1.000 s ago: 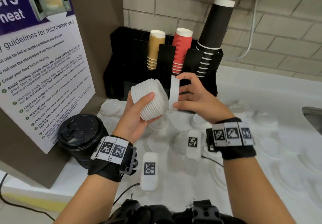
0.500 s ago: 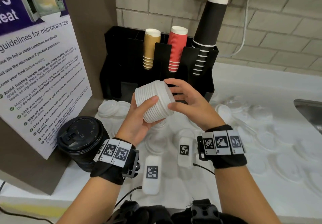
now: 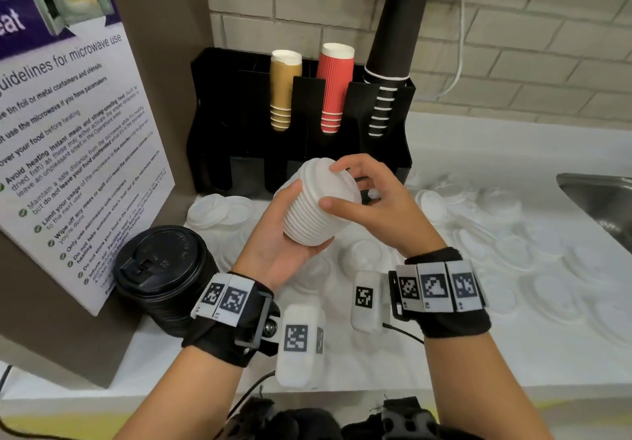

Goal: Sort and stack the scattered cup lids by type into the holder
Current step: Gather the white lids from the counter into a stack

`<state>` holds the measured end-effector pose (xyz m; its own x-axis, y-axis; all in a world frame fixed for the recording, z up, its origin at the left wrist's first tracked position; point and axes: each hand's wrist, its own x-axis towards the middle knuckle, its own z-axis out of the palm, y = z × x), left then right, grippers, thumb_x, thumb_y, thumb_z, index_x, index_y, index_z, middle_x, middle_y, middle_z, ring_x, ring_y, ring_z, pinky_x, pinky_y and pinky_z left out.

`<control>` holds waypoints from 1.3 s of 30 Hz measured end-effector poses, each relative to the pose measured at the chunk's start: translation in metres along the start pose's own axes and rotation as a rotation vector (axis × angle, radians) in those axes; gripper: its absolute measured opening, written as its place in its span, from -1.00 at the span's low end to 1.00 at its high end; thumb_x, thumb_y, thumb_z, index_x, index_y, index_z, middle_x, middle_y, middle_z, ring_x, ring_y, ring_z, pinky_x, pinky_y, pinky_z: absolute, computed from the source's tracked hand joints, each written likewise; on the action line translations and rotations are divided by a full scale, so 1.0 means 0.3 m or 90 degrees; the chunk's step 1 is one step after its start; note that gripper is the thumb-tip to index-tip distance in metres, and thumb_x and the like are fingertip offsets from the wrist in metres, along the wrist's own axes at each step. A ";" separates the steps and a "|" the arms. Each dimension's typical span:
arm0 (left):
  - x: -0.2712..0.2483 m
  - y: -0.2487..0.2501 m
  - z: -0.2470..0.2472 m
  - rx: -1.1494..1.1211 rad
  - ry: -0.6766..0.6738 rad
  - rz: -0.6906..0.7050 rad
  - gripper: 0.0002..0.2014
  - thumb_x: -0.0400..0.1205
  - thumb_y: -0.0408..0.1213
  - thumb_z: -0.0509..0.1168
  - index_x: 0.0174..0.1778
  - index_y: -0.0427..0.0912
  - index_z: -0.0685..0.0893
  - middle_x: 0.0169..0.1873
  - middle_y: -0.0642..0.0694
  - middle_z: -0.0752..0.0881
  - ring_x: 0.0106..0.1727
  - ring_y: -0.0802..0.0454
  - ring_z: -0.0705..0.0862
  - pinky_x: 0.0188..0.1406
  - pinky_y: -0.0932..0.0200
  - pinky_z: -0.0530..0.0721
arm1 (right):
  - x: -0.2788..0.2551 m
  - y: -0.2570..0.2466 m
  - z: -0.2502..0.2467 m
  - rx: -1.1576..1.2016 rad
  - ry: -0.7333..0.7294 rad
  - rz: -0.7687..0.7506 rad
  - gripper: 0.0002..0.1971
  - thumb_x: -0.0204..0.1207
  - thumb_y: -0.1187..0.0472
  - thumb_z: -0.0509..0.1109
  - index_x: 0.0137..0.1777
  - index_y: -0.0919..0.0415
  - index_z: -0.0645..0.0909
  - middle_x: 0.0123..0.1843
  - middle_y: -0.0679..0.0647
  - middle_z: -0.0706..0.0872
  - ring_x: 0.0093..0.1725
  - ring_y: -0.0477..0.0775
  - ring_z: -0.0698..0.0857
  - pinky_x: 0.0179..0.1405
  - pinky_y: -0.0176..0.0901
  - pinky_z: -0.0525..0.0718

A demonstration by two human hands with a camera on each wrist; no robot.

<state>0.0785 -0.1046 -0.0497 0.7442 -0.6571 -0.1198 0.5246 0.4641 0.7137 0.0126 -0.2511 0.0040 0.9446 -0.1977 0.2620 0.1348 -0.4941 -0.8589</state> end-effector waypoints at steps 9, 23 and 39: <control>0.002 -0.030 0.020 -0.036 -0.042 -0.044 -0.58 0.47 0.10 0.39 0.13 -0.06 0.82 0.21 -0.19 0.77 0.19 -0.12 0.76 0.01 -0.07 0.78 | -0.022 0.007 -0.033 -0.026 -0.020 0.001 -0.74 0.62 0.00 0.29 0.20 -0.01 0.71 0.21 -0.04 0.58 0.27 -0.19 0.48 0.15 -0.60 0.43; 0.017 -0.026 0.045 -0.131 0.081 0.039 -0.49 0.42 0.08 0.38 0.25 -0.07 0.66 0.13 -0.17 0.80 0.15 -0.17 0.78 -0.11 -0.04 0.80 | 0.047 0.156 -0.243 -0.346 -0.259 0.098 -0.55 0.46 -0.01 0.52 0.32 0.04 0.55 0.27 -0.03 0.62 0.24 -0.06 0.57 0.20 -0.27 0.57; -0.030 -0.031 0.095 -0.062 0.106 0.119 -0.33 0.48 0.00 0.37 0.51 -0.14 0.47 0.36 -0.20 0.67 0.32 -0.16 0.69 -0.05 0.04 0.78 | 0.170 0.201 -0.162 -0.746 -0.381 0.066 -0.13 0.27 -0.33 0.50 0.48 0.15 0.39 0.36 0.13 0.56 0.34 0.21 0.53 0.28 0.14 0.54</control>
<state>0.0551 -0.1199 -0.0356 0.8856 -0.4514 -0.1094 0.4026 0.6288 0.6652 0.0544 -0.3320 -0.0130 0.9612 -0.0260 -0.2747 0.0026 -0.9946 0.1035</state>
